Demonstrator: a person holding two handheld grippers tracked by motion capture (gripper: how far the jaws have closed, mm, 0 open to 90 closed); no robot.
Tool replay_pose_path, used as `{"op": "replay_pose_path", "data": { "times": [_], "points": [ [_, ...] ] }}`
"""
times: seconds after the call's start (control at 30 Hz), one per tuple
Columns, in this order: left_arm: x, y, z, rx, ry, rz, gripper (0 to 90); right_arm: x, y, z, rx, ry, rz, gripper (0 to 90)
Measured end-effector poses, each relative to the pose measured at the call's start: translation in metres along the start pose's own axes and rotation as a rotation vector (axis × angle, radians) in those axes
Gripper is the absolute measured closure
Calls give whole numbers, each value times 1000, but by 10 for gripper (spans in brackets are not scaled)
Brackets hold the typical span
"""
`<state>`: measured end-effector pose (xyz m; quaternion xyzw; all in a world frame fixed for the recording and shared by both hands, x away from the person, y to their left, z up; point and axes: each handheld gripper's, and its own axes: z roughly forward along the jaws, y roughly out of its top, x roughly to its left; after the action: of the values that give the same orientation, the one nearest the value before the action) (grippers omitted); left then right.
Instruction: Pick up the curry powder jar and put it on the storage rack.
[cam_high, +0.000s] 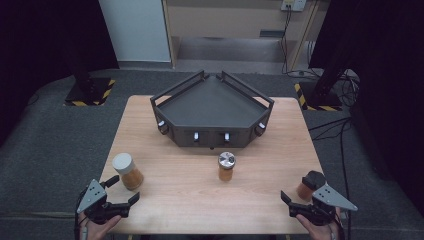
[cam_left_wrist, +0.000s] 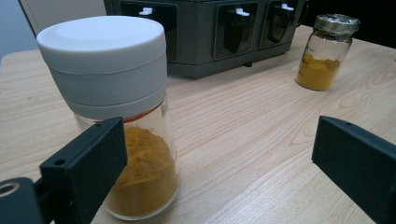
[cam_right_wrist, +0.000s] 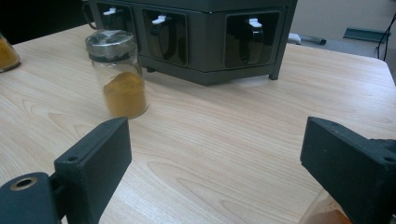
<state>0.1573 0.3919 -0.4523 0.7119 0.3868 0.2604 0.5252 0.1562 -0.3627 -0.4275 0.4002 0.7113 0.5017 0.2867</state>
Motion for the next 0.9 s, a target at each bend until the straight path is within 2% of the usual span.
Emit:
{"op": "replay_pose_path", "data": {
  "times": [0.27,0.4,0.57,0.9],
  "points": [
    [2,0,1,-2,-6,-14,23,-3,-1,2,10,11,8,83],
    [1,0,0,4,-5,-3,23,-3,0,1,13,16,12,82],
    [2,-1,-1,-3,-7,-14,23,-1,1,2,14,19,-6,83],
    [3,-1,-1,-7,-10,-13,23,-4,0,2,8,24,10,84]
  ]
}}
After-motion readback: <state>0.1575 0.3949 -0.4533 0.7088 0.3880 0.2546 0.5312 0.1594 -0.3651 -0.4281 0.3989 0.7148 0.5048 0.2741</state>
